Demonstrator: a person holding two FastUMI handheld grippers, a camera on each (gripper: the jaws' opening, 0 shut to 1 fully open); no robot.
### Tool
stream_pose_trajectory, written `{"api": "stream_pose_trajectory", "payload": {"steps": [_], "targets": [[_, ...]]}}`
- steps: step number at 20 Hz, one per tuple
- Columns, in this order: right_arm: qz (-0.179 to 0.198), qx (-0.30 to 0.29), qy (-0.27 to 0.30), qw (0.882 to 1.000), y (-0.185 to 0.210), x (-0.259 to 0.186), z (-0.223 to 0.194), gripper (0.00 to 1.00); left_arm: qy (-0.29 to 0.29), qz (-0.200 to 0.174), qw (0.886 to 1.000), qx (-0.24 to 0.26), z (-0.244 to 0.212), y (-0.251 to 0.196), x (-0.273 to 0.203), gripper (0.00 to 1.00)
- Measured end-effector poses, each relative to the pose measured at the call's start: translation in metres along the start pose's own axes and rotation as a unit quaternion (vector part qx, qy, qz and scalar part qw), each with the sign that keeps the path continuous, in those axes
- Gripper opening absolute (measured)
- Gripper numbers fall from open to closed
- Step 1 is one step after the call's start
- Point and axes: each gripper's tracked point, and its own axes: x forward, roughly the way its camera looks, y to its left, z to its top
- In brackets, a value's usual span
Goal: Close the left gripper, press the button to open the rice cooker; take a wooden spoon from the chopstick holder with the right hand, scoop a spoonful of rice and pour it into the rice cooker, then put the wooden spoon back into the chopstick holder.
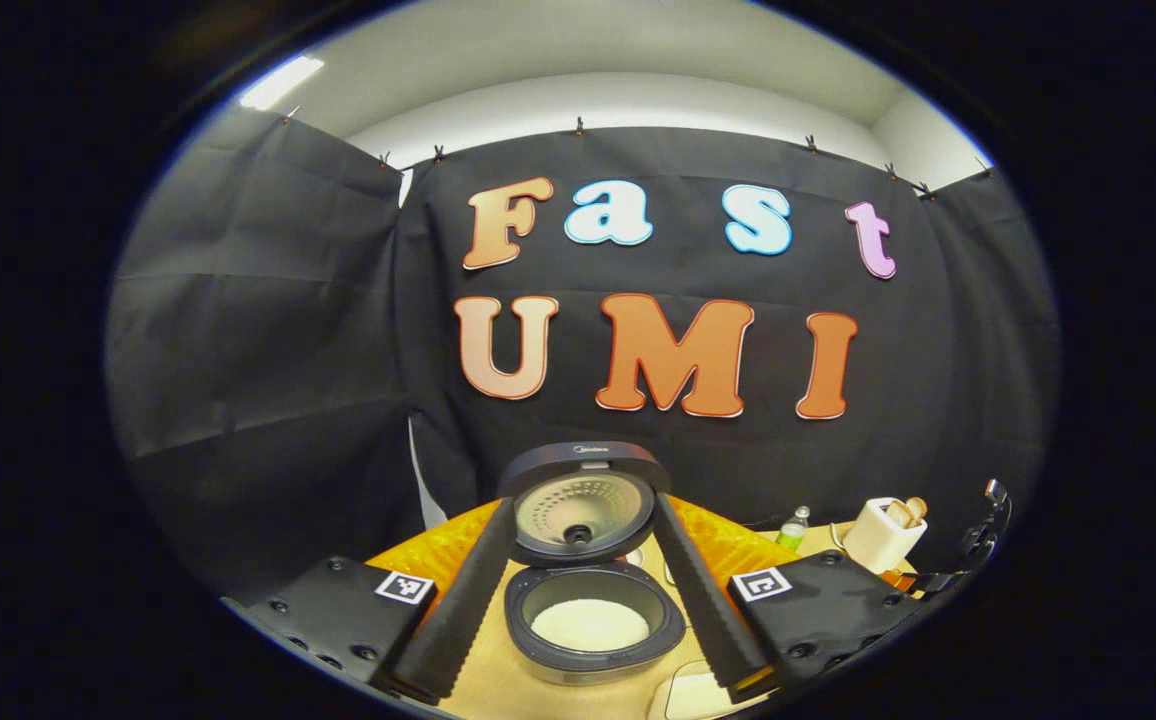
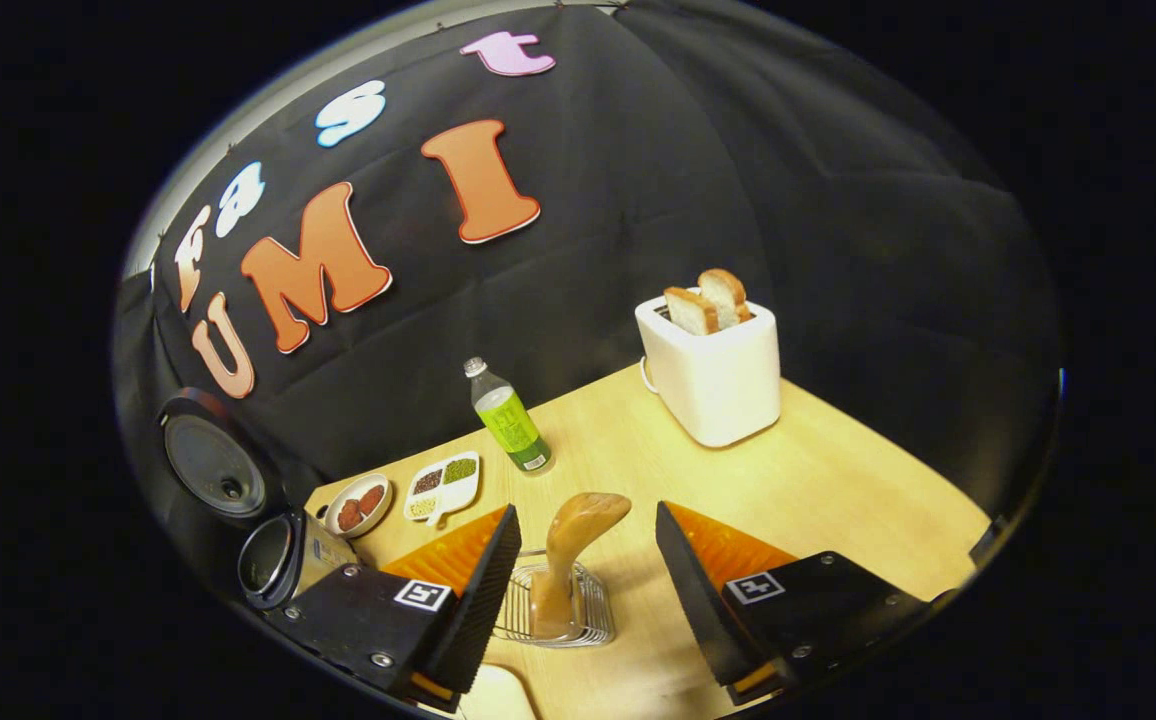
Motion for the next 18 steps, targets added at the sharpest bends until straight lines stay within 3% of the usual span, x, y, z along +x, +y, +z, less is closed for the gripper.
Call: {"api": "stream_pose_trajectory", "payload": {"steps": [2,4,5,7,9,10,12,15,18], "targets": [[0.005,0.033,0.016,0.999,0.000,0.008,-0.007,0.76,0.009,0.015,1.000,-0.001,-0.007,0.012,-0.001,0.92],[0.007,0.048,0.020,0.999,0.002,0.017,-0.009,0.62,0.019,0.020,1.000,-0.004,-0.014,0.019,-0.001,0.92],[0.015,0.055,0.021,0.998,0.008,0.021,-0.007,0.49,0.024,0.022,0.999,-0.003,-0.018,0.022,-0.001,0.92],[0.033,0.068,0.020,0.997,0.017,0.020,-0.003,0.31,0.032,0.026,0.999,0.002,-0.025,0.031,-0.004,0.95],[0.042,0.070,0.017,0.997,0.024,0.015,-0.003,0.22,0.036,0.030,0.999,0.006,-0.029,0.040,-0.004,0.99],[0.040,0.062,0.012,0.997,0.029,0.013,0.000,0.19,0.036,0.030,0.999,0.005,-0.030,0.044,-0.004,0.95],[0.044,0.041,0.005,0.998,0.039,0.005,0.004,0.14,0.033,0.028,0.999,-0.004,-0.029,0.050,-0.003,0.99],[0.050,0.024,-0.013,0.998,0.055,-0.016,0.027,0.10,0.027,0.023,0.999,-0.005,-0.027,0.059,-0.003,0.92],[0.044,-0.019,-0.042,0.998,0.073,-0.047,0.052,0.10,0.021,0.008,1.000,-0.012,-0.025,0.066,-0.002,0.95]]}}
